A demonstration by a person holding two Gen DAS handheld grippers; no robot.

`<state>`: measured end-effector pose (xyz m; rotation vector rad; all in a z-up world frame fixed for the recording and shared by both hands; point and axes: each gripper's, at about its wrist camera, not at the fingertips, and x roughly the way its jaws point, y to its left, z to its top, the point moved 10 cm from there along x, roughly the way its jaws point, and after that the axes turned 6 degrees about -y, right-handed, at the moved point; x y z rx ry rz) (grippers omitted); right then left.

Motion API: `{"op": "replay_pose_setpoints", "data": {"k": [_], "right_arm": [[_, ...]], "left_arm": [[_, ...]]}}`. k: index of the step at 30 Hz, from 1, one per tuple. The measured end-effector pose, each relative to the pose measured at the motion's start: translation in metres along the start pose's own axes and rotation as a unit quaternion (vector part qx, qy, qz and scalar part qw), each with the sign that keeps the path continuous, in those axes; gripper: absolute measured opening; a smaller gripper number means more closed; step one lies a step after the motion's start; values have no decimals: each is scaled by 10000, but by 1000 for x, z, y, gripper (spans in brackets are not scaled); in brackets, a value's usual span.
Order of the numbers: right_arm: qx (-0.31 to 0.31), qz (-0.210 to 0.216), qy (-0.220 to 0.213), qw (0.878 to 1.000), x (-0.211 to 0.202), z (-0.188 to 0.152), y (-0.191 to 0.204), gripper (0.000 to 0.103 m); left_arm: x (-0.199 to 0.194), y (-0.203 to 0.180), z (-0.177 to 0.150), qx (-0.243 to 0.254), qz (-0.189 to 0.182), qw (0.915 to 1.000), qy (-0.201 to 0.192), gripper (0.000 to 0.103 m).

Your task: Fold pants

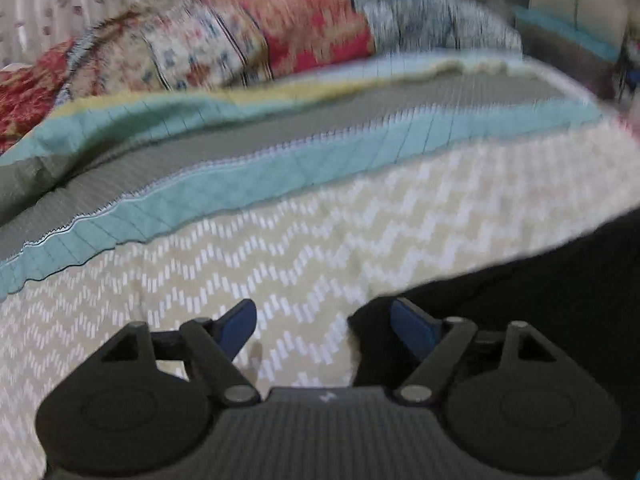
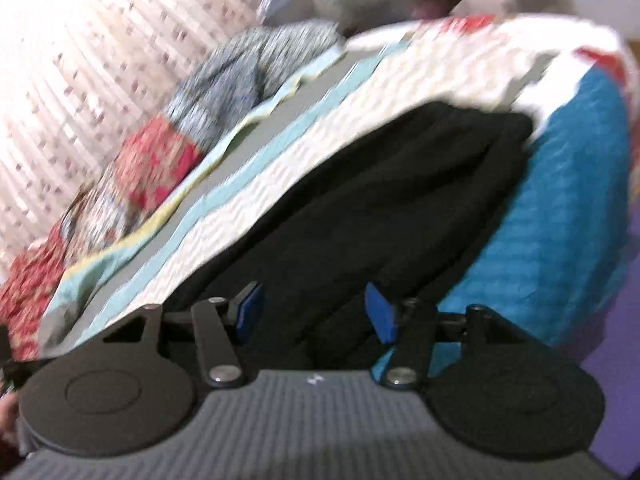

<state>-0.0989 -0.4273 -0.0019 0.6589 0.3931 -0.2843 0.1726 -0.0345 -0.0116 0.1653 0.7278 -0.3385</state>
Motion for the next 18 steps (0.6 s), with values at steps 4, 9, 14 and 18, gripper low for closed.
{"op": "replay_pose_setpoints", "data": {"k": [4,9,14,18], "right_arm": [[283,-458,-504,9973,-15,32,-48,60],[947,-564,-630,9919,-6,45,-93,60],[1757,-379,-660,9815,12,50,-117,61],[1941,-219,-722,9781,24,63,-111,44]], "left_arm": [[-14,-6,15,-805,-679,9941,-254,68],[2,-29,-10,-878,-927,9918,105,68],[37,-20,-54,-736,-246,9951,615,75],[41,-26,-53,-436,167,9966,675,80]]}}
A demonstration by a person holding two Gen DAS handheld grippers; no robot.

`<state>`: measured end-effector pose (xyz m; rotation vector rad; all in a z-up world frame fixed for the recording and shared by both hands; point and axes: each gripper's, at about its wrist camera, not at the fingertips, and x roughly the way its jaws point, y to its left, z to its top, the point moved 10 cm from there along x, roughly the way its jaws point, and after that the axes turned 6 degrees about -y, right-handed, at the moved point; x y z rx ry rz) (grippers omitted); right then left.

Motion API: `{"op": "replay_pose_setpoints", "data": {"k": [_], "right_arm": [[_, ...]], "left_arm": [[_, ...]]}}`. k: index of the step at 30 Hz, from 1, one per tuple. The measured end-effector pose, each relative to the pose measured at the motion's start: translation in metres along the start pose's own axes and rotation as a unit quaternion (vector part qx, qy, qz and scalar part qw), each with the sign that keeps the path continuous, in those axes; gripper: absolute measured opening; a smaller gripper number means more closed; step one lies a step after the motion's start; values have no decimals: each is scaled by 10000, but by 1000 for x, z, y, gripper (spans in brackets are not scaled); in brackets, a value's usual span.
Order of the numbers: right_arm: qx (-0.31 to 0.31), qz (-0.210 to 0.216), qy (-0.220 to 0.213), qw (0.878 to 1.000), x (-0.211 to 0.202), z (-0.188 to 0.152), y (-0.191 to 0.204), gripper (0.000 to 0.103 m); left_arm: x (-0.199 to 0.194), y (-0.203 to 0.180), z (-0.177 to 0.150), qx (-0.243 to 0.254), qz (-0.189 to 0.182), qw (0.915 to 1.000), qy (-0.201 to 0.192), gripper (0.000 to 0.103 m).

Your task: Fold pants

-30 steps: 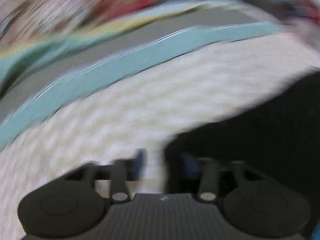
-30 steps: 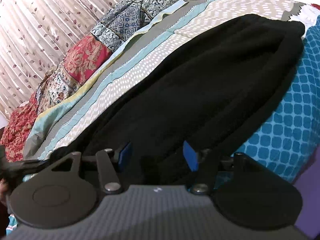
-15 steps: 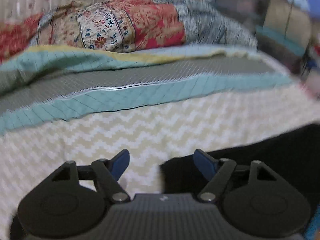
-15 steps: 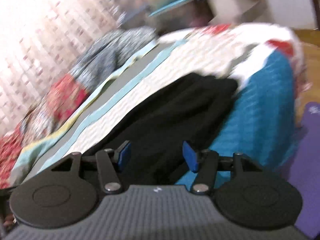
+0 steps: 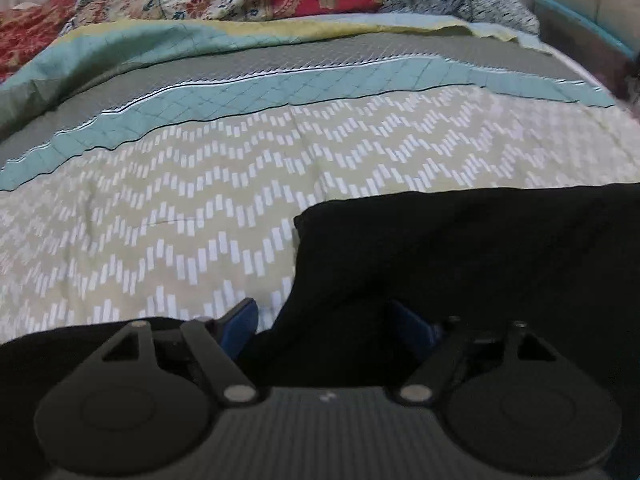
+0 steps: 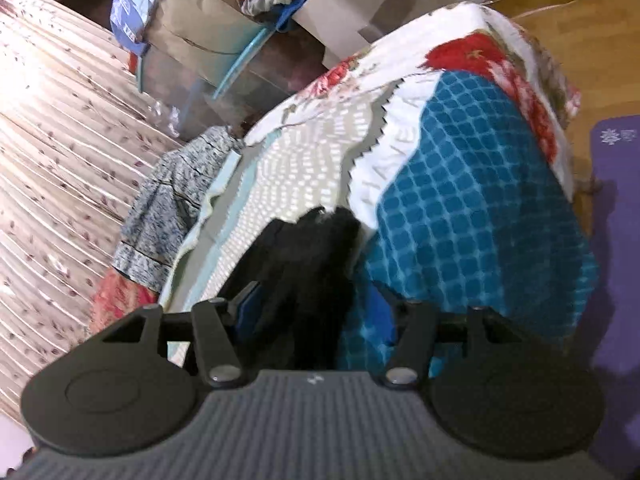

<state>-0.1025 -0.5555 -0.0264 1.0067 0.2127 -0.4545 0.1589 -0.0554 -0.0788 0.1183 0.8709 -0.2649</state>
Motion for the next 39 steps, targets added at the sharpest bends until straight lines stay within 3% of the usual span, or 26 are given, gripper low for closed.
{"op": "replay_pose_setpoints", "data": {"k": [2,3,4,8,12,15,18,19,21,25,27,29,32,34,37,39], "right_arm": [[-52,-9,83,10000,4,1,7,32],[-146,-29,148,9998,6,0,10,21],[-245,-95,220,9994,7,-2,13,18],[-693,127,119,9974,-11,-4,40,17],[-1875,621,139,9802,-35,-24,99,17],[-3185,916,245,9432,-47,-63,147,17],[-4385,1385,588,8861,-57,-121,179,17],[-4764,1582,775,8614,-61,-146,187,18],[-5216,1858,1251,8233,-65,-192,191,22],[-5528,1772,2239,7829,-60,-261,170,30],[-5548,1717,2115,7861,-67,-262,172,42],[-5195,1832,2214,8047,-76,-253,180,50],[-5011,2056,2096,8141,-91,-243,195,50],[-4836,2078,1931,8280,-89,-235,205,50],[-4252,1785,2024,8640,-69,-238,198,49],[-4048,1236,2324,8757,-40,-256,176,49]], "left_arm": [[2,1,1,-111,66,9999,77,82],[2,3,3,-178,77,9997,116,82],[0,3,1,-222,99,9996,147,82],[-19,5,0,-492,82,9986,174,70],[-62,4,-1,-924,-454,9945,-202,70],[-90,4,-10,-1238,-857,9881,-328,70],[-111,8,-25,-1298,-1047,9853,-378,71],[-117,11,-31,-1307,-1067,9849,-386,72],[-125,17,-45,-1362,-1082,9841,-357,72],[-138,43,-79,-1595,-887,9828,-279,72],[-147,58,-94,-1844,-856,9787,-282,72],[-157,72,-106,-2052,-881,9741,-367,71],[-174,88,-116,-2267,-906,9678,-610,72],[-183,96,-122,-2422,-994,9620,-781,74],[-186,100,-128,-2582,-1012,9570,-856,77],[-184,99,-134,-2650,-1026,9554,-803,76]]}}
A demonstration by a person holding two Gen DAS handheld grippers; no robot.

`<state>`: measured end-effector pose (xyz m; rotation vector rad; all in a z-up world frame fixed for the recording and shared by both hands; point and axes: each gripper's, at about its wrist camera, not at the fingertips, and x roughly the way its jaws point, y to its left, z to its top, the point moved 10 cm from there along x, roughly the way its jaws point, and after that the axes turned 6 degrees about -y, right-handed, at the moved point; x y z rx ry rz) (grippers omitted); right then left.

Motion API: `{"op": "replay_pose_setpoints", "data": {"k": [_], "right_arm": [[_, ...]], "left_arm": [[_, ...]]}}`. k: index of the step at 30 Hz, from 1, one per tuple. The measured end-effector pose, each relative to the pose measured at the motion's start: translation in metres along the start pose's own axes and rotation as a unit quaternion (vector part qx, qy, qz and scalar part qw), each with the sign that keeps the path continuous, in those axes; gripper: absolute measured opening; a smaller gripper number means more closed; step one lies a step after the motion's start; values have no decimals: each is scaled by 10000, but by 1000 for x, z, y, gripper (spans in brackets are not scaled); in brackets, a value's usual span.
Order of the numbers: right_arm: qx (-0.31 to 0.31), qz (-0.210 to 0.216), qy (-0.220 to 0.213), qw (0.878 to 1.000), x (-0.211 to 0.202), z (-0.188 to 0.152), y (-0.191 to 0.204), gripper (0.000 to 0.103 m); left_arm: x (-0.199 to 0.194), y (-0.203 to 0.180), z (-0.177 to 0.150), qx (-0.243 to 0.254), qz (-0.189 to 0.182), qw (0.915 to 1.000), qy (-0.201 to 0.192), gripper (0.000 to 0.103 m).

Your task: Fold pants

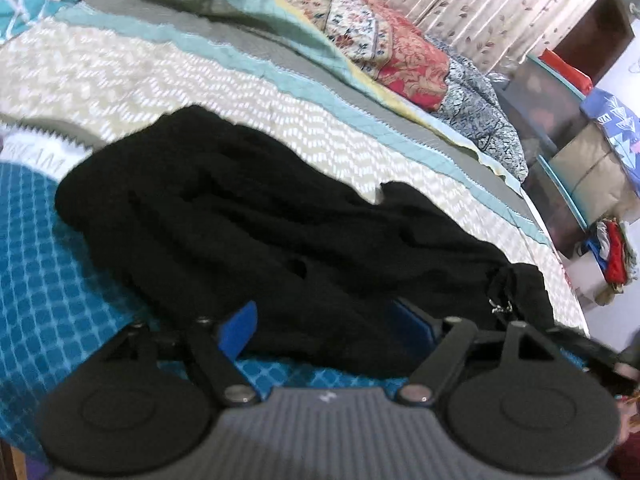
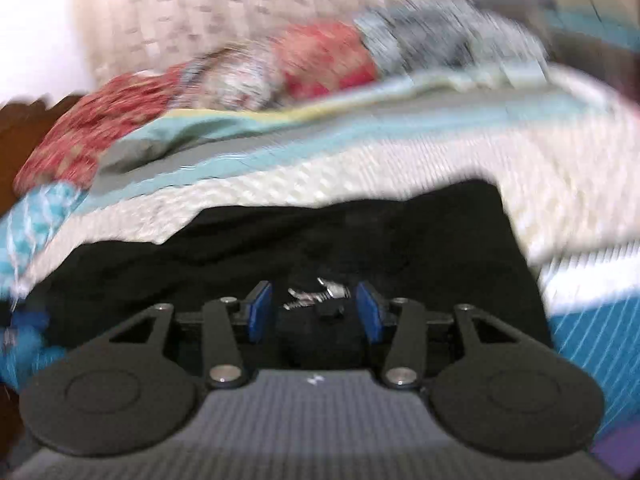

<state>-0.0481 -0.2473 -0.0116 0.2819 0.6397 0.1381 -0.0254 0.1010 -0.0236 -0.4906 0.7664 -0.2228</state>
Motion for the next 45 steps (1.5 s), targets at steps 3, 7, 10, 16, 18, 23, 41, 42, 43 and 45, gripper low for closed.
{"op": "replay_pose_setpoints", "data": {"k": [3,7,10,16,18,23,41,42,43,45], "right_arm": [[-42,-322,-220,9992,13,-18,-4,49],[-187,-754,-146,9969,3,-14,15,48],[-387,-423,-505,9971,-15,-9,47,49],[-800,-234,292,9961,20,-69,84,57],[-1029,-273,360,9937,20,-65,95,59],[-826,146,199,9963,18,-54,115,57],[814,1881,2193,9539,157,-62,274,13],[1021,1955,2144,9515,151,-55,268,18],[1232,2024,1992,9509,141,-50,261,20],[1535,2069,1639,9522,118,-39,237,23]], "left_arm": [[-3,-1,-7,57,-27,10000,-7,77],[-7,8,-19,97,-52,9999,40,79],[-2,17,-31,-91,3,9998,173,79],[-3,22,-30,-219,-70,9997,34,82],[-12,34,-19,-440,-32,9989,-169,88],[-24,83,6,-1472,19,9877,-517,95],[-4,54,61,-750,111,9881,-1337,27],[-7,36,63,-378,84,9893,-1407,27],[-8,18,65,-24,40,9895,-1446,27],[-8,-16,64,624,-48,9876,-1441,27]]}}
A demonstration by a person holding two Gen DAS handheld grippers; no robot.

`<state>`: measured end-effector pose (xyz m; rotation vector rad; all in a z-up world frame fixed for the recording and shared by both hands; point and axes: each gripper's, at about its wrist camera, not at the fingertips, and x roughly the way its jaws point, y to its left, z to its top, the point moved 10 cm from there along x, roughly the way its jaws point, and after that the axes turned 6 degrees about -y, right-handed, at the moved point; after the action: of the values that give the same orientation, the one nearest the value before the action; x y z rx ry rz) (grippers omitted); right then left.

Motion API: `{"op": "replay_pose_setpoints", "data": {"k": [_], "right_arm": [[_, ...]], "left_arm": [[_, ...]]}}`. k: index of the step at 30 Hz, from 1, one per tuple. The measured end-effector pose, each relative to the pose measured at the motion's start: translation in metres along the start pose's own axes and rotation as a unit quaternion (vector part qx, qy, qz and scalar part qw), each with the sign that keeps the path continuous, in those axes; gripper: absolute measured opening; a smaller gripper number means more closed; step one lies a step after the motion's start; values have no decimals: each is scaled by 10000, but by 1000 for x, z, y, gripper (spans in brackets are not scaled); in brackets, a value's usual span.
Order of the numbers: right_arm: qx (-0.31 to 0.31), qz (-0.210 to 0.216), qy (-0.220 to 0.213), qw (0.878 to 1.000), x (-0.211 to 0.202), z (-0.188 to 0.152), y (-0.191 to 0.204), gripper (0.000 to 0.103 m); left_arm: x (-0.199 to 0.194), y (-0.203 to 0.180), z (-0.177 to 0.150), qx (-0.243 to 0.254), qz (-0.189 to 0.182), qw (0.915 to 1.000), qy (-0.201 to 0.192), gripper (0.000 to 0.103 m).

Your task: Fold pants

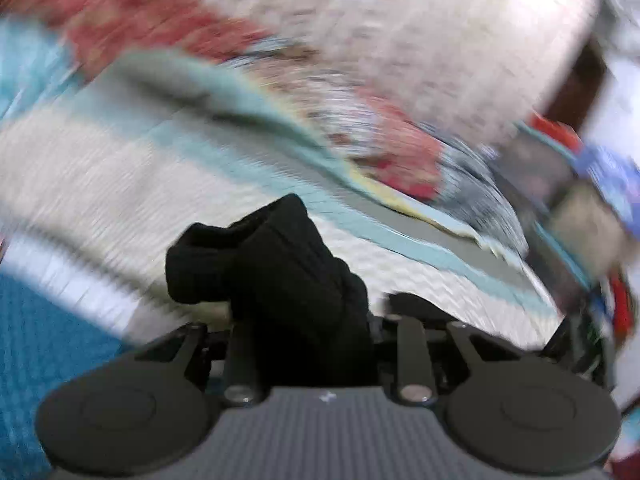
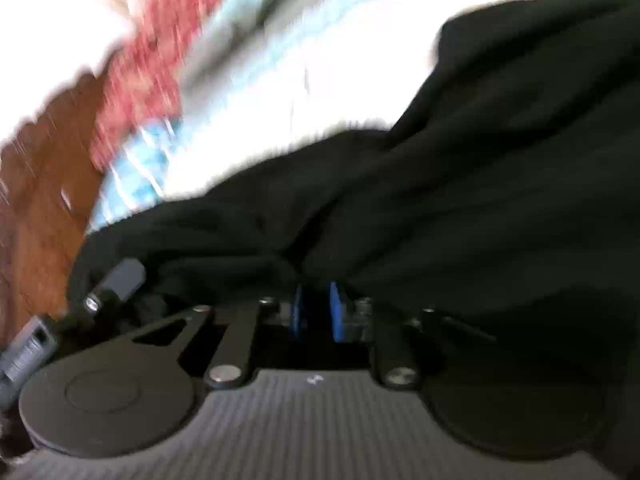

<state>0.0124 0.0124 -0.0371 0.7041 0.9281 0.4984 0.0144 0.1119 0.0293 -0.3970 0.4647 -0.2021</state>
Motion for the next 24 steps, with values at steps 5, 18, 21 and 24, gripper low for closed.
{"op": "replay_pose_setpoints", "data": {"k": [5,18,21,24], "right_arm": [[386,-173,-824,9957,-99,5,-50,27],[742,-464,-1729,9810,-186,-15,-105,50],[587,-313,-1529,9860,-160,-8,-94,69],[669,-374,-1273,9889,-123,0,-93,73]], "left_arm": [[18,-103,-16,1568,-675,9850,246,29],[6,-154,-105,2254,-1361,9526,1524,79],[-8,-118,-74,1386,-1008,9762,1333,89],[-14,-78,-61,571,-615,9878,1310,87]]}}
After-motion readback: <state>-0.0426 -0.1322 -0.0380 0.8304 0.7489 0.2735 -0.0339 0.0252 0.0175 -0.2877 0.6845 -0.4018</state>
